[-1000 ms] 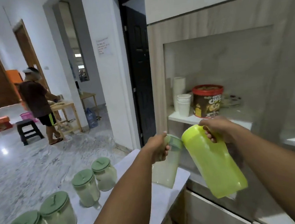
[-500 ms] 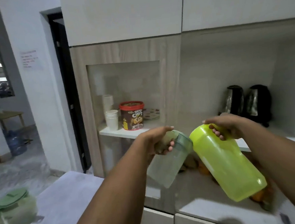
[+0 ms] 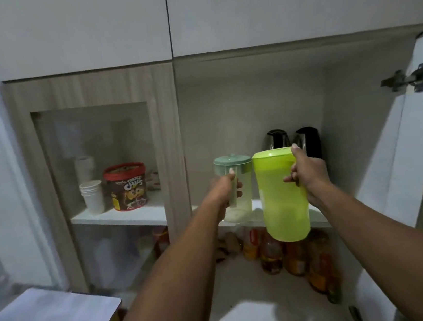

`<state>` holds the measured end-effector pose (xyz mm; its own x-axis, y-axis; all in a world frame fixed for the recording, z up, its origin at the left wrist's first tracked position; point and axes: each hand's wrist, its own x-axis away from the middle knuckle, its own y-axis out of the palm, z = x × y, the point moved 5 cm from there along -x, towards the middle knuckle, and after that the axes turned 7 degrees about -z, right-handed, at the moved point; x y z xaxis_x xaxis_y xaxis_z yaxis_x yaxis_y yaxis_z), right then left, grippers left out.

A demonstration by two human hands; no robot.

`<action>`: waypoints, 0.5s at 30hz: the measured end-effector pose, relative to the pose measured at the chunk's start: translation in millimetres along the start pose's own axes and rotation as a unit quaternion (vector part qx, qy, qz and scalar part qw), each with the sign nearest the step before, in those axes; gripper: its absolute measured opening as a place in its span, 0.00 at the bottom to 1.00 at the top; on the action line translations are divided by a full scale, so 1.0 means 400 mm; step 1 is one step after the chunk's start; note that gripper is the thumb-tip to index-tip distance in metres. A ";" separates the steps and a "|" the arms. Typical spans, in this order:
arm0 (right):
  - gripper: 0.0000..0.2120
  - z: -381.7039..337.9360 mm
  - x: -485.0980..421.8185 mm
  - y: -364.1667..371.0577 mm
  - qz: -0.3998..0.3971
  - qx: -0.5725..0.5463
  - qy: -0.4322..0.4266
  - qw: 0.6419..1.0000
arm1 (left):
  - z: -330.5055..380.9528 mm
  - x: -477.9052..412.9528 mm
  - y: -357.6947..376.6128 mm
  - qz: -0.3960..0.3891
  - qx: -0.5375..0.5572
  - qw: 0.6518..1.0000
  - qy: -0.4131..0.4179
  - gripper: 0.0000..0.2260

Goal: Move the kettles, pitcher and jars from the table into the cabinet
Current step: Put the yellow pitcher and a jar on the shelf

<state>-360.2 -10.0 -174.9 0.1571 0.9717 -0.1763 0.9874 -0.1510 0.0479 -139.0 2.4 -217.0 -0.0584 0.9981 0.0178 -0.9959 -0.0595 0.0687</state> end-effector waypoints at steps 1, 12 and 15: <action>0.24 0.016 -0.026 0.003 0.002 -0.015 0.004 1.000 | -0.003 -0.035 0.002 0.012 -0.005 1.000 0.006 0.15; 0.19 0.179 -0.382 0.158 -0.013 -0.086 0.026 0.996 | -0.039 -0.439 -0.051 0.037 -0.030 0.999 -0.008 0.14; 0.20 0.222 -0.476 0.212 -0.034 -0.081 0.036 0.996 | -0.061 -0.538 -0.071 0.045 -0.029 0.998 -0.028 0.12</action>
<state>-304.6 -224.1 -224.4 0.0823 0.9901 -0.1135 0.9788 -0.0588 0.1964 -99.7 -210.1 -247.3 -0.1457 0.9864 0.0763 -0.9892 -0.1466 0.0062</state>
